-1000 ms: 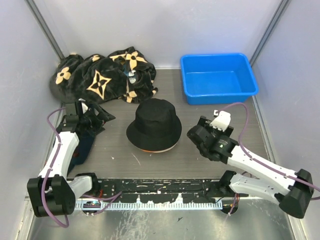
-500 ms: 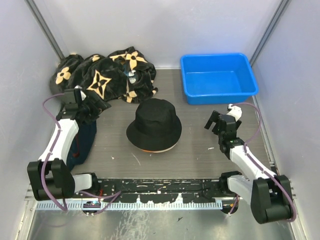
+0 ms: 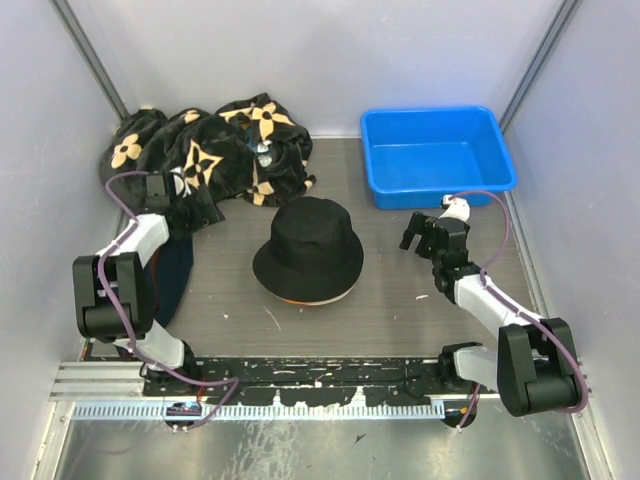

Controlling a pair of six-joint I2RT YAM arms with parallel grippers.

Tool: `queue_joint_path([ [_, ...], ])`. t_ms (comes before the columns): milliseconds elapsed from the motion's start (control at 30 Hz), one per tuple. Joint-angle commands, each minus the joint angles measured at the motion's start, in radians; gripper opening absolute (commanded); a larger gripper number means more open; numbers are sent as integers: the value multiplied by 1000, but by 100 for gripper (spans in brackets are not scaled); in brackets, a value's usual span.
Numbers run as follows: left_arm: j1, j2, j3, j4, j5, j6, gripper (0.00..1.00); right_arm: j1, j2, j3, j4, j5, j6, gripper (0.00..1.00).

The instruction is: Stack the hats

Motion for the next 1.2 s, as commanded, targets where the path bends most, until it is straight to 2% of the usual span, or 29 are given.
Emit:
queue_joint_path([
  [0, 10, 37, -72, 195, -54, 175, 98, -4, -6, 59, 50, -8, -25, 100],
  [167, 10, -56, -342, 635, -83, 249, 98, -4, -2, 55, 51, 15, -3, 100],
  [267, 16, -102, -511, 890, -134, 228, 98, -4, 18, 53, 57, 6, -14, 100],
  [333, 16, -114, -624, 1085, -78, 253, 98, -4, 34, 52, 82, -45, -51, 100],
  [400, 16, -72, -694, 1271, -59, 250, 98, -4, 50, 60, 88, -55, -92, 100],
  [467, 16, -2, -712, 1392, -30, 258, 98, -4, 66, 41, 153, -61, -179, 100],
  [500, 16, 10, -705, 1400, -11, 258, 98, -4, 78, 30, 194, -43, -204, 100],
  [600, 12, -25, -670, 1269, 19, 287, 98, -4, 118, 45, 194, 37, -246, 100],
  [667, 5, -5, -666, 1299, 25, 290, 98, -4, 137, 13, 252, -31, -321, 100],
  [733, 5, -10, -664, 1284, 32, 293, 98, -4, 127, -87, 466, -48, -356, 100],
  [833, 5, -11, -662, 1280, 34, 296, 98, -4, 124, -276, 850, 9, -367, 100],
  [933, 5, -11, -663, 1281, 34, 296, 98, -7, 196, -321, 1029, 46, -391, 100],
  [1067, 5, -11, -663, 1282, 35, 296, 98, -10, 396, -387, 1332, 50, -396, 100],
  [1100, 5, -11, -662, 1281, 36, 296, 98, -10, 406, -386, 1356, 49, -395, 100],
  [1167, 5, -10, -662, 1280, 36, 296, 98, -13, 372, -319, 1203, 87, -386, 100],
])
